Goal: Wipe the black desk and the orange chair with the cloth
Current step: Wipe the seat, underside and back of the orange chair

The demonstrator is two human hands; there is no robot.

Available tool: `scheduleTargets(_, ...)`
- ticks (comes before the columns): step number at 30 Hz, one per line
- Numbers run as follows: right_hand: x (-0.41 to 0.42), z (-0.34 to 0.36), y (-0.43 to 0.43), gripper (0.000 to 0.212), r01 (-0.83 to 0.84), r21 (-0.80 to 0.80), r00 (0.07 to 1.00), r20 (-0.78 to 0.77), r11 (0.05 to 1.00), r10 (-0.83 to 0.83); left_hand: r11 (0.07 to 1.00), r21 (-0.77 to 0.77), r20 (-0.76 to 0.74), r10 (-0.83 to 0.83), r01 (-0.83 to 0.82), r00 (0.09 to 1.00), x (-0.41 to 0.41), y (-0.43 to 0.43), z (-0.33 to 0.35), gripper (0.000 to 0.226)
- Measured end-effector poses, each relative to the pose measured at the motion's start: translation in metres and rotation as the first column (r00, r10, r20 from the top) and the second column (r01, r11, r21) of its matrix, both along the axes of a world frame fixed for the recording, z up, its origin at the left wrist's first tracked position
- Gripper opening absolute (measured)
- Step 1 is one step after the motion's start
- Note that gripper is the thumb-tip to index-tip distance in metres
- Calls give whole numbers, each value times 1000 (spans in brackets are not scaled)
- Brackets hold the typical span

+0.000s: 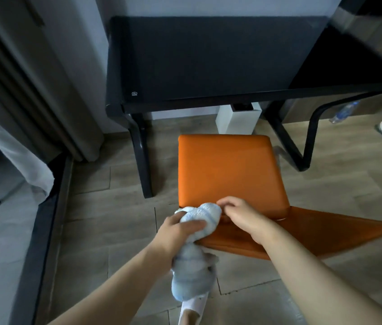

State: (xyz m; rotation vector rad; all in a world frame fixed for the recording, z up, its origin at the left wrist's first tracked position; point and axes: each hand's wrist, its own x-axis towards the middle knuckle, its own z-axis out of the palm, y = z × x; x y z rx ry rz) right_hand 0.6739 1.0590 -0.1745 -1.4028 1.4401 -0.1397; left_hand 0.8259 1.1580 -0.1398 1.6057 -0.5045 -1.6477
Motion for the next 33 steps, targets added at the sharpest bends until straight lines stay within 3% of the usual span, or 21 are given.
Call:
scheduleTargets(4,22,36,38,24,299,-168,921,308,939,-238,996,-86,-165,-42,28,985,6,25,28,43)
scheduleTargets(6,29,56,68,8,483,-319,841,427,816,-331,989,-146,-198,-1,-28,980,9,41,40,39)
scheduleTargets(8,34,75,101,13,597,-375,757,557,709,-342,977,-192,-203,56,-96,978,13,57,52,32)
scheduleTargets(9,37,82,119,15,588,-375,738,611,717,-286,971,-203,-223,76,-123,972,15,64,57,31)
scheduleTargets(11,43,89,154,25,423,-408,792,600,809,-112,968,-214,-290,66,-132,955,16,76,65,42)
scheduleTargets(13,43,87,183,56,270,-453,854,520,850,5,972,-228,-396,-39,-57,918,17,88,71,61)
scheduleTargets(16,22,81,217,59,445,-411,827,530,796,-189,954,-246,-452,-271,173,850,17,110,75,76)
scheduleTargets(18,-1,68,234,51,582,-365,769,537,726,-347,941,-228,-341,-317,249,885,14,118,72,65)
scheduleTargets(20,-16,52,246,54,646,-350,747,473,678,-468,917,-309,27,-258,253,966,12,114,60,36)
scheduleTargets(22,-24,34,247,58,714,-404,700,430,572,-570,848,-461,461,-24,262,887,10,99,45,25)
scheduleTargets(23,-24,24,245,59,747,-428,663,431,509,-612,801,-522,541,45,294,840,9,88,37,28)
scheduleTargets(26,-16,0,227,65,774,-534,606,465,342,-645,734,-581,526,10,351,851,-1,59,11,35)
scheduleTargets(29,-4,-27,202,72,689,-666,688,475,287,-548,781,-545,391,-83,303,917,-17,37,-15,23)
scheduleTargets(33,5,-57,182,71,550,-814,802,453,186,-389,739,-623,355,-25,257,934,-24,32,-40,33)
